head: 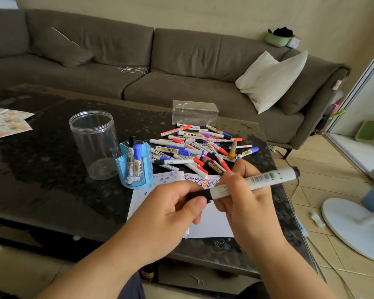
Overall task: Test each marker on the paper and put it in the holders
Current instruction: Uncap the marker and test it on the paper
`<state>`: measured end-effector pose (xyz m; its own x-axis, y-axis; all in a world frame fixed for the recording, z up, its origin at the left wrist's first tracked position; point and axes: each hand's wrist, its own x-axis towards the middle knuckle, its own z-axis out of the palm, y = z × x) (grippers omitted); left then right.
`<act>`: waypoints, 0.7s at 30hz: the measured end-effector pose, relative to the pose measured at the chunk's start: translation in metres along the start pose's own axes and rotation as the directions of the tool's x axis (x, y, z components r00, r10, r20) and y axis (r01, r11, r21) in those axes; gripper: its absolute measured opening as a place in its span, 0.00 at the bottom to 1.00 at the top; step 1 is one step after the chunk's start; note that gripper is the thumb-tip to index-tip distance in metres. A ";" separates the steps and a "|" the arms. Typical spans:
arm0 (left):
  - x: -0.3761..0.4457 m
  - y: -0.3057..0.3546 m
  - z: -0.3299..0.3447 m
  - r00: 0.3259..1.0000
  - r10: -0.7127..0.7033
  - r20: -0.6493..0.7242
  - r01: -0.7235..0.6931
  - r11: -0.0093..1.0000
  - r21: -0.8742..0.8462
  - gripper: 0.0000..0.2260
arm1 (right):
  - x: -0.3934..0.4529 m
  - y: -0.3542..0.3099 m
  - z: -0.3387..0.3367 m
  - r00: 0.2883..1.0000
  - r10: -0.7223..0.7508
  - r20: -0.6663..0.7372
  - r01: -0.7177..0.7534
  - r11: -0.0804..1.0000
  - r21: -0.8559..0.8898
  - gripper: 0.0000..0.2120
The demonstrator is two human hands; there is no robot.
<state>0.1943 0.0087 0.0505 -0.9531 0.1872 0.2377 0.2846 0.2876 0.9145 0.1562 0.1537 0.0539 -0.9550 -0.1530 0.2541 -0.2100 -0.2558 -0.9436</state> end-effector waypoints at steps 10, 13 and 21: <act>-0.005 -0.031 -0.024 0.971 -0.233 -0.043 0.234 0.972 0.027 0.05 | -0.002 0.010 0.008 0.973 0.217 0.082 -0.193 0.953 -0.232 0.15; -0.016 -0.042 -0.048 0.965 -0.221 -0.138 0.236 0.966 0.102 0.06 | -0.002 0.011 0.018 0.967 0.253 0.005 -0.245 0.940 -0.235 0.15; -0.118 -0.050 -0.130 0.836 -0.155 -0.526 0.352 0.888 0.297 0.13 | -0.013 0.021 0.115 0.930 0.219 0.294 -0.101 0.924 -0.369 0.03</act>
<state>0.2792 -0.1495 0.0196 -0.8952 -0.3822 0.2291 -0.0519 0.6001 0.7982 0.1880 0.0402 0.0551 -0.8729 -0.4791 0.0922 -0.1752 0.1313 -0.9757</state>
